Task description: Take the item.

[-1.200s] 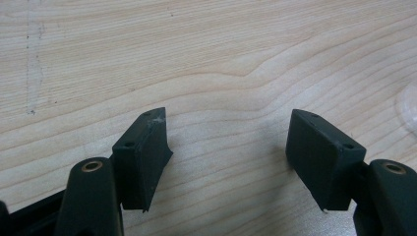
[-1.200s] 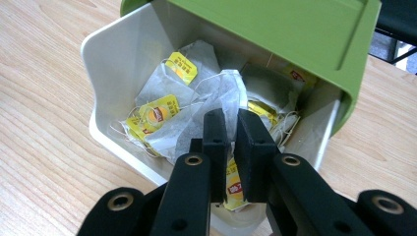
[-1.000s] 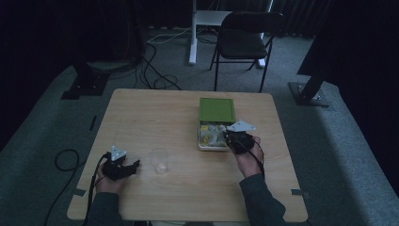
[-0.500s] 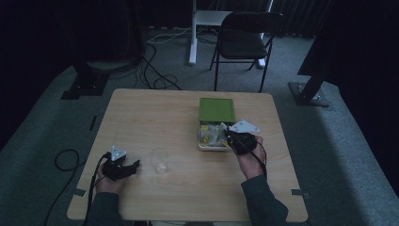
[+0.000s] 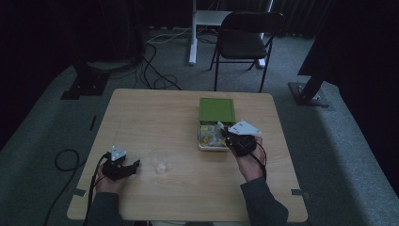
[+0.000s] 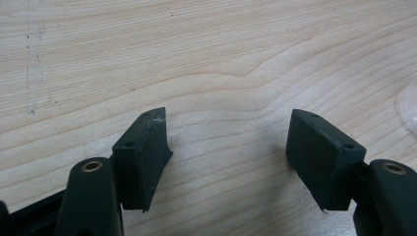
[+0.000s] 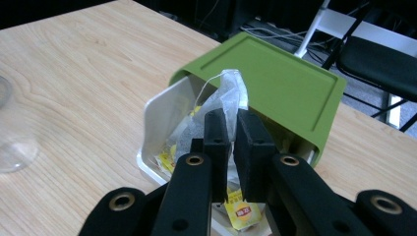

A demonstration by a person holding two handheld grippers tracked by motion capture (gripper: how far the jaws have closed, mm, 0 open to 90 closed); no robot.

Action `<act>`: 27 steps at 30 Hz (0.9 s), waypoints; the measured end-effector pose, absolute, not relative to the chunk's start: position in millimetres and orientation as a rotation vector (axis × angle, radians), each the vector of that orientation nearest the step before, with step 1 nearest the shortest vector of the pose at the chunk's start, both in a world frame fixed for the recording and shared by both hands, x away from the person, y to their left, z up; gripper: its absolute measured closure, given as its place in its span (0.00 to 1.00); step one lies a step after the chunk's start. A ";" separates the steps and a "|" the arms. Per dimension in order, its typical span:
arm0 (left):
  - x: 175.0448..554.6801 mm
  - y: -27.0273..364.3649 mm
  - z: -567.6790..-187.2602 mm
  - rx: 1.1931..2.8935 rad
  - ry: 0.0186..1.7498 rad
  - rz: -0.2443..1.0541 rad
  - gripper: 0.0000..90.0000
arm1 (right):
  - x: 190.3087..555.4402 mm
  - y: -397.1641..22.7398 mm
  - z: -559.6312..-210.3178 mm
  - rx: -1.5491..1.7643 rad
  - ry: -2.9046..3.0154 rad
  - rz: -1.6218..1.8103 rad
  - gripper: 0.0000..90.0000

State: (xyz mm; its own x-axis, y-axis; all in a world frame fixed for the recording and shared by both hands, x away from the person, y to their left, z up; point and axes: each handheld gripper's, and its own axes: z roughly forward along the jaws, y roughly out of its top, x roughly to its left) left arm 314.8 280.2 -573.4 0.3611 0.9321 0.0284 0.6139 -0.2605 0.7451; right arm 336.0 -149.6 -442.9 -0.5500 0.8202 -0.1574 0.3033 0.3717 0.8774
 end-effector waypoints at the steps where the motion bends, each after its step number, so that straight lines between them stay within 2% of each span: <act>1: 314.8 280.3 -573.3 1.979 1.337 0.632 0.37 | 334.7 -148.3 -441.8 0.957 2.041 1.133 0.93; 27: 314.8 280.4 -573.3 1.981 1.336 0.632 0.37 | 321.6 -127.8 -435.9 0.862 2.056 1.219 0.94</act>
State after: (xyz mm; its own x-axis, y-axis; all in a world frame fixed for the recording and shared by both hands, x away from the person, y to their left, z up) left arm 314.8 280.4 -573.3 0.3624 0.9315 0.0299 0.6142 -0.2628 0.7441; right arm 321.6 -127.8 -435.9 -0.6147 0.7723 -0.1602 0.2298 0.3696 0.9003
